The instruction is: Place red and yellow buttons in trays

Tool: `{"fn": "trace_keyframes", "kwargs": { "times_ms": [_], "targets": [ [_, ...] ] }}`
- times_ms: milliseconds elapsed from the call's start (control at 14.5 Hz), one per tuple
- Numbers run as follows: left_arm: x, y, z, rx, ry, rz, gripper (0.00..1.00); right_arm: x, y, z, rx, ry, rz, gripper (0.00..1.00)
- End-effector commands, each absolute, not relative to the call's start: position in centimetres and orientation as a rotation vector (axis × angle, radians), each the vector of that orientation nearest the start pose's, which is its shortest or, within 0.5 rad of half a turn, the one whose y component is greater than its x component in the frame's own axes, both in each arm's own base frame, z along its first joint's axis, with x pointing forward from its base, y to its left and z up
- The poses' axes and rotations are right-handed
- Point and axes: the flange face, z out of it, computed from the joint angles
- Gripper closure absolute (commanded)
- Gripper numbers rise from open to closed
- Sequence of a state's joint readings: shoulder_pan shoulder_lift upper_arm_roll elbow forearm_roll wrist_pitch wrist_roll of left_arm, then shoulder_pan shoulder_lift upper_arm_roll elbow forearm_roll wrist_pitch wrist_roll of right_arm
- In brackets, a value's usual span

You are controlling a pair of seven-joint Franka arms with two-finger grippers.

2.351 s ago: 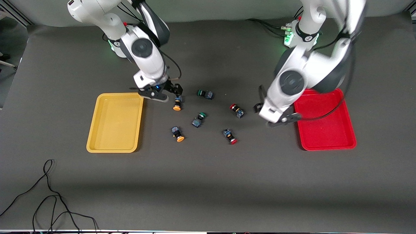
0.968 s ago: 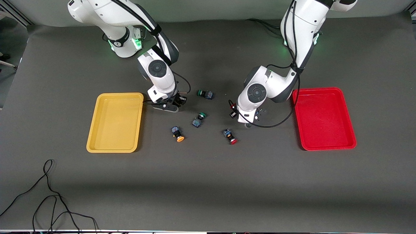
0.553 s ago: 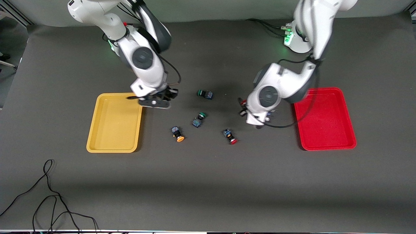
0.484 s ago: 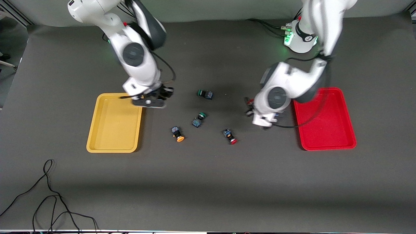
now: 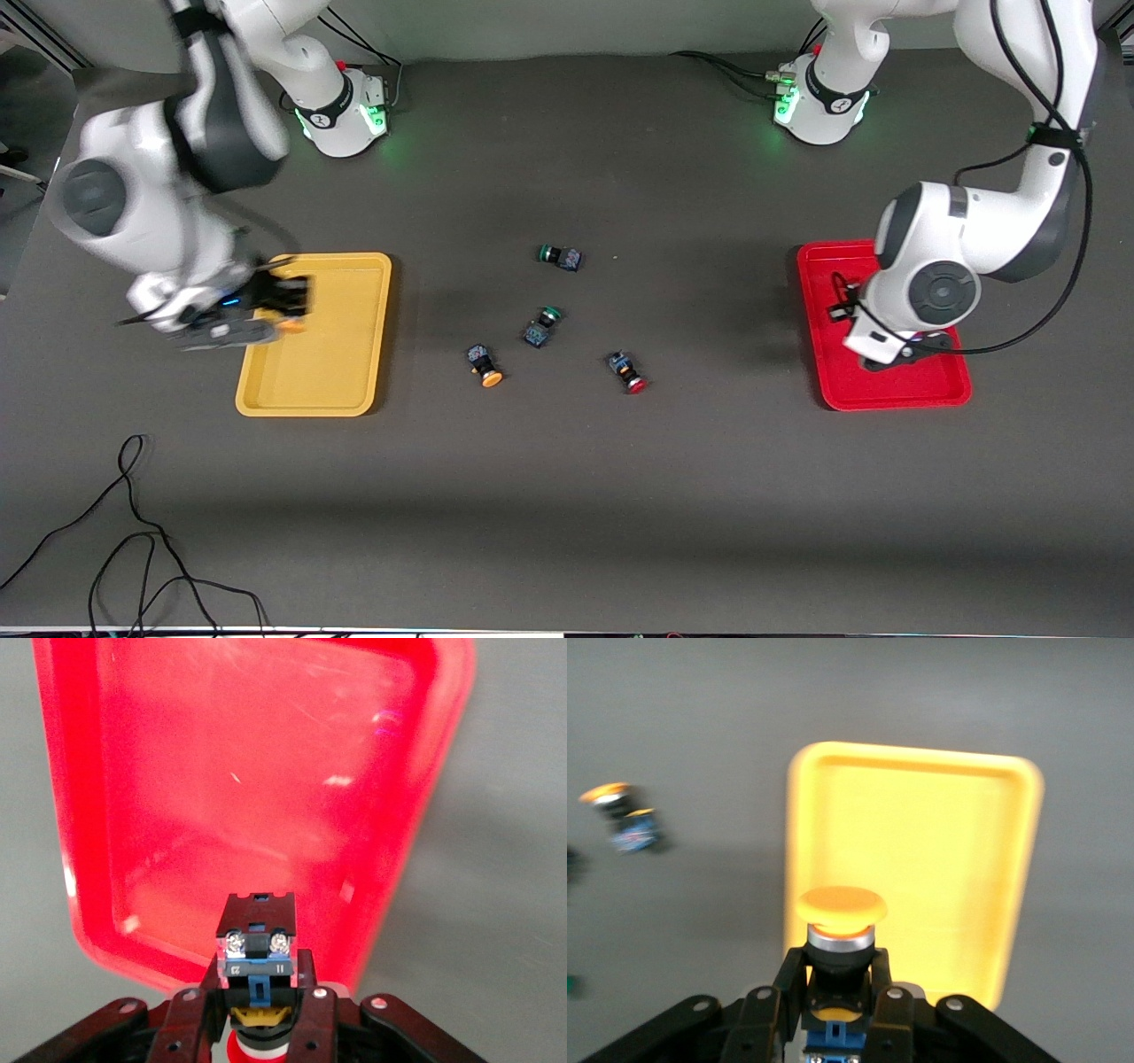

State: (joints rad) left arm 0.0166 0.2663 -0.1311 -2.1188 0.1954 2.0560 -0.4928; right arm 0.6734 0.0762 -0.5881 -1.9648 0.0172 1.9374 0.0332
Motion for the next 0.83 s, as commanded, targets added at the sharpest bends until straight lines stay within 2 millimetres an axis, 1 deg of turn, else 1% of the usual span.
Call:
{"fn": "trace_keyframes", "kwargs": {
  "times_ms": [0,138,207,277,346,415,553,622,691,761],
  "targets": [
    [50.2,-2.2,24.4,-2.93,-0.301,0.316,1.0,56.1,-0.6,39.9,-3.19,-0.126,0.145,0.77],
    [48.4,-2.3,22.6,-2.967,-0.291,0.245,1.0,54.9,-1.9,35.5,-3.188,-0.136,0.11,0.77],
    [48.1,-2.3,22.2,-2.971,-0.29,0.24,0.89,54.3,-2.3,33.2,-3.199,-0.143,0.098,0.77],
    [47.9,-1.7,22.3,-2.966,-0.307,0.251,0.57,53.6,-3.2,30.5,-3.194,-0.111,0.092,0.77],
    [47.7,-1.5,23.0,-2.955,-0.314,0.264,0.38,53.3,-3.6,28.1,-3.188,-0.131,0.088,0.77],
    [47.4,-1.5,23.5,-2.939,-0.313,0.298,0.01,53.3,-3.9,25.9,-3.178,-0.157,0.104,0.77],
    [47.4,-2.2,25.1,-2.919,-0.305,0.331,0.01,53.0,-5.5,22.2,-3.138,-0.155,0.114,0.77],
    [48.2,-2.6,26.0,-2.917,-0.311,0.332,0.01,53.0,-5.3,21.3,-3.122,-0.174,0.117,0.77],
    [49.3,-4.1,27.0,-2.923,-0.306,0.341,0.01,53.1,-5.2,21.2,-3.117,-0.178,0.116,0.76],
    [50.3,-7.1,28.1,-2.957,-0.31,0.36,0.01,53.1,-5.2,21.2,-3.115,-0.179,0.118,0.76]
  ]
}}
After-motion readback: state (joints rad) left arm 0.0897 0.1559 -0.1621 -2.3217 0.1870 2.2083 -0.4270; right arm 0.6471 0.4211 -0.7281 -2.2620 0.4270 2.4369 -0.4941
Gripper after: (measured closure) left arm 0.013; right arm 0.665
